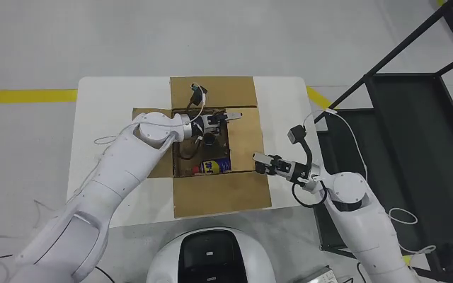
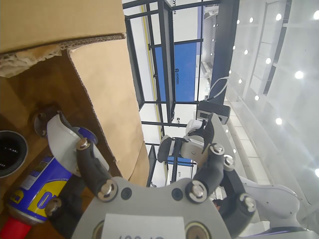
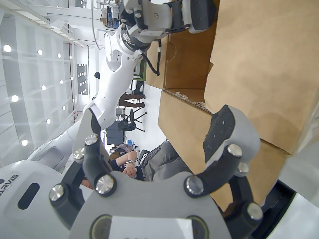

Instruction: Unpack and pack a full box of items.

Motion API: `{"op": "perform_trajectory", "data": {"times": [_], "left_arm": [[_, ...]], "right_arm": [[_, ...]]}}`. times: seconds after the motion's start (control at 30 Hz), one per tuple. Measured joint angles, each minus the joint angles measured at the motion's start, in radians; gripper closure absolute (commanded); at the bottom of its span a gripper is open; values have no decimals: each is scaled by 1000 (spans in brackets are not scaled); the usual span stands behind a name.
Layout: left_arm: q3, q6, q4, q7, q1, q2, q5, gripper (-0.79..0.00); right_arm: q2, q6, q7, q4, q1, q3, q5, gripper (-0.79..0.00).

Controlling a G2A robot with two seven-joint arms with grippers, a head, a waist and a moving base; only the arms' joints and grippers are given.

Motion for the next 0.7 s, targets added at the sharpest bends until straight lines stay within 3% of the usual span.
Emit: {"op": "perform_trajectory", "data": {"times": [0.23, 0.37, 0.53, 0.7], "left_arm": [[41, -80, 144, 60, -34, -79, -34, -785], [35, -143, 199, -19, -48, -115, -114, -785], [15, -215, 211, -105, -56, -135, -175, -785], [11, -226, 184, -134, -63, -152, -178, -785]], "right_arm": [[6, 1, -1, -58, -44, 14, -9, -785], [9, 2, 7, -87, -66, 12, -18, -785], [13, -7, 36, -116, -88, 10, -30, -785], [17, 5, 80, -127, -89, -14, -48, -785]]}}
